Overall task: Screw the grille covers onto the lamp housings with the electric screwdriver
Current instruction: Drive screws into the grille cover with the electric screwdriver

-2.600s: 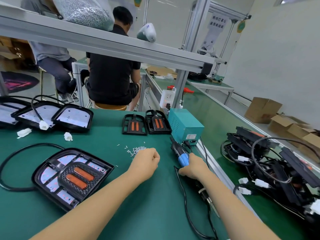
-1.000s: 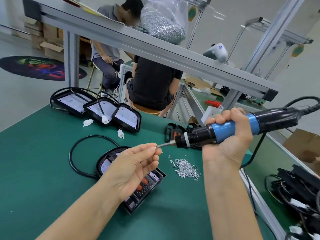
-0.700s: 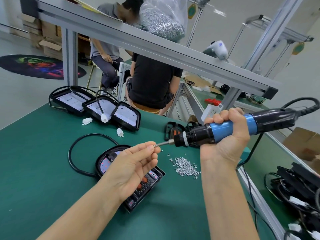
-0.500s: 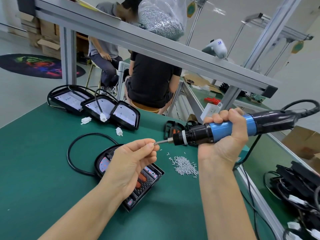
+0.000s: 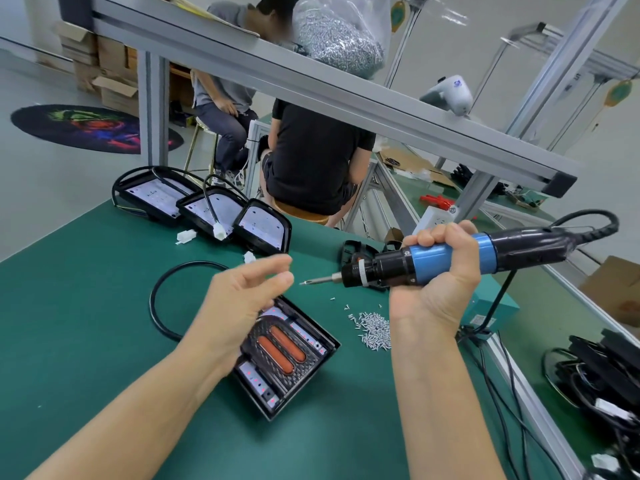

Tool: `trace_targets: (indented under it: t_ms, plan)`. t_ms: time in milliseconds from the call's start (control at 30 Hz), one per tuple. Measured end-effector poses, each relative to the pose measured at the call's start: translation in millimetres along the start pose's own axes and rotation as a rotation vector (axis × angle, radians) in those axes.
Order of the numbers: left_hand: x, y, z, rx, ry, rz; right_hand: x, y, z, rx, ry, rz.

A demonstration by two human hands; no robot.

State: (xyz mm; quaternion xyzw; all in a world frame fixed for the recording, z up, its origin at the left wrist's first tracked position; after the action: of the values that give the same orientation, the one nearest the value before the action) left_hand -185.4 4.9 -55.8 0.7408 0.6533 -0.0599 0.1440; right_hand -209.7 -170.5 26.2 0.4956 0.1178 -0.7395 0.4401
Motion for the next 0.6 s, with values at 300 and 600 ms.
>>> trace_targets:
  t_ms: [300, 600]
  plan:
    - [63, 7, 28, 0.309, 0.798, 0.194, 9, 1, -39, 0.011, -0.22, 0.013]
    - [50, 15, 35, 0.213, 0.875, 0.167, 9, -2, -70, 0.023, -0.428, 0.006]
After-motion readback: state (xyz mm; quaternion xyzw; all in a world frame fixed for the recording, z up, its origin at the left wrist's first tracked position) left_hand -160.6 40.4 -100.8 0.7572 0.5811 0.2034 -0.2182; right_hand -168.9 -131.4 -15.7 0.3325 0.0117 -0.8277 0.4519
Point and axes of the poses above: each hand's wrist, its own y-axis towards the middle knuckle, its own x-axis out of the back of the hand, z = x × y, the point moved 1 cm from there along y, towards the middle knuckle, and after that the axes turned 5 degrees about -x, right-handed, at the moved point
